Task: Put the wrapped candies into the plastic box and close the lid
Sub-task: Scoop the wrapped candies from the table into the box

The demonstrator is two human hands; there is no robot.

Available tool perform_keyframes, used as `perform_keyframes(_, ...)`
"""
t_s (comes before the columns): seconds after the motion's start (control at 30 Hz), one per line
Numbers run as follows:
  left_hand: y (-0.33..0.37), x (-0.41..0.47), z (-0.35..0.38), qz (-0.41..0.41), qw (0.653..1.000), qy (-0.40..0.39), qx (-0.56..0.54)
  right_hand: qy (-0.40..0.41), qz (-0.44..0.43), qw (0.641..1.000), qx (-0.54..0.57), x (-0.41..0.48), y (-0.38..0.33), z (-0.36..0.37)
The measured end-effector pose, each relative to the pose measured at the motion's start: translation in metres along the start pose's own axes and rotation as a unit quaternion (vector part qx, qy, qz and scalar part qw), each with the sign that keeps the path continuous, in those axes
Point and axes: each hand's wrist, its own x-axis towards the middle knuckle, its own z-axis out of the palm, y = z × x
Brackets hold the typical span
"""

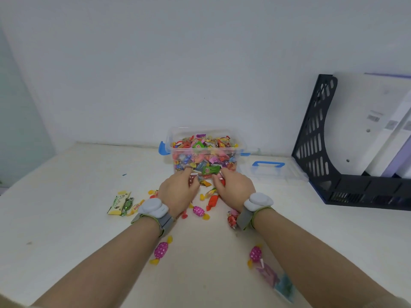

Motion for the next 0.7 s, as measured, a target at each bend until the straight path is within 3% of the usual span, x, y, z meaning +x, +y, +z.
perform_keyframes(0.17, 0.016, -0.002, -0.010, 0.010, 0.984, 0.084, -0.155, 0.080, -0.041, 0.994, 0.066, 0.014, -0.016, -0.024)
perform_keyframes(0.4, 0.054, 0.055, -0.050, -0.015, 0.904, 0.184, -0.385, 0.192, 0.018, 0.958, 0.213, 0.063, -0.040, -0.061)
perform_keyframes(0.57, 0.057, 0.123, -0.061, -0.072, 0.873, 0.152, -0.458, 0.222, 0.127, 0.916, 0.308, 0.116, -0.048, -0.065)
perform_keyframes(0.7, 0.039, 0.157, -0.051, -0.117, 0.895, 0.085, -0.422, 0.193, 0.213, 0.909, 0.303, 0.143, -0.040, -0.049)
